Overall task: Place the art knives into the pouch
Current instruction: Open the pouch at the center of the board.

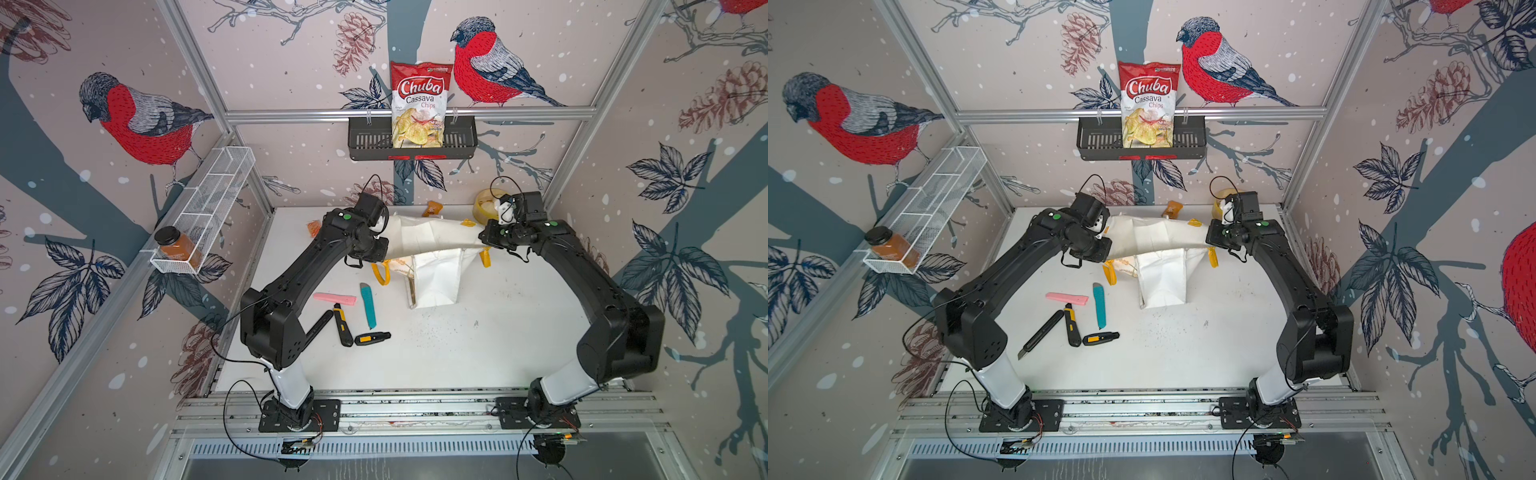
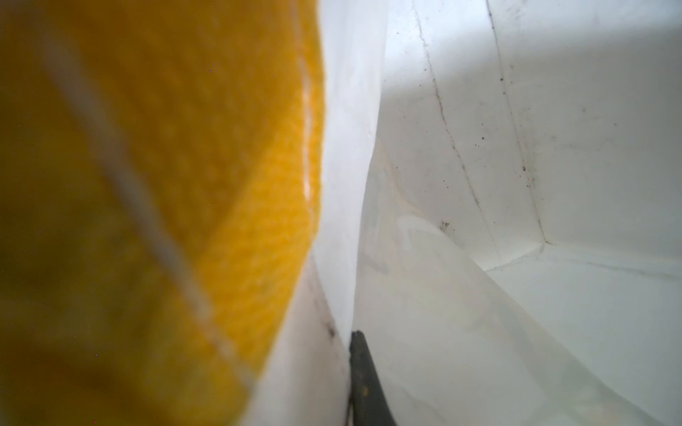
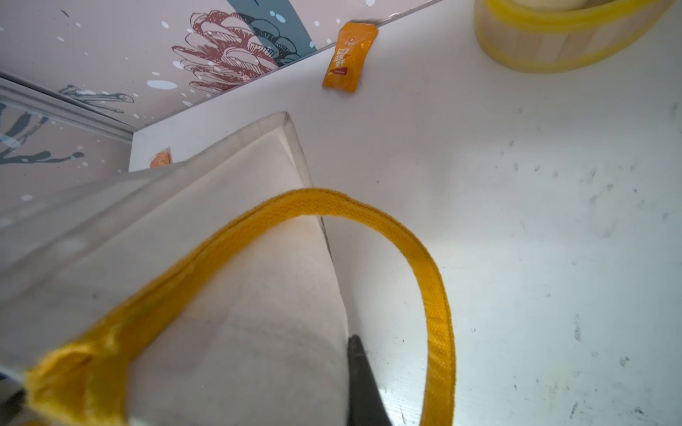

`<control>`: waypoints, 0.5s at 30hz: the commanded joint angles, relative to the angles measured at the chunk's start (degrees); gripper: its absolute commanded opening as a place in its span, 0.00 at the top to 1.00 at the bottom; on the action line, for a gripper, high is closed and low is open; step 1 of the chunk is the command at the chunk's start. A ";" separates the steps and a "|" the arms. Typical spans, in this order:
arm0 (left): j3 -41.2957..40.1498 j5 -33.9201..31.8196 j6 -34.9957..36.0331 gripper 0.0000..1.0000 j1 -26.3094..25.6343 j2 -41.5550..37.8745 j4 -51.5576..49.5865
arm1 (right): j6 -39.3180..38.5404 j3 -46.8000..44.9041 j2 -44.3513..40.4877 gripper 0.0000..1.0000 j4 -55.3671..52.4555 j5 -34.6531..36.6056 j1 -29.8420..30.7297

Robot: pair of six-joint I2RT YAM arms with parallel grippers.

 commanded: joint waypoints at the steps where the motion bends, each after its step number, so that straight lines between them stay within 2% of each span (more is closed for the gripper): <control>1: 5.36 -6.23 -0.44 1.00 -0.30 2.73 -8.31 | -0.66 0.07 1.34 1.00 2.81 3.76 2.86; 7: 8.21 -6.03 0.06 1.00 -1.21 6.06 -8.45 | 0.07 -3.01 1.14 1.00 6.78 -2.68 6.23; 12: 13.74 -7.49 -0.27 0.68 -1.57 7.40 -8.74 | 1.05 -4.41 0.85 1.00 8.83 -5.81 6.60; 15: 18.30 -11.12 -0.83 0.63 -1.63 7.29 -8.37 | 1.49 -4.48 0.72 1.00 9.30 -6.63 6.84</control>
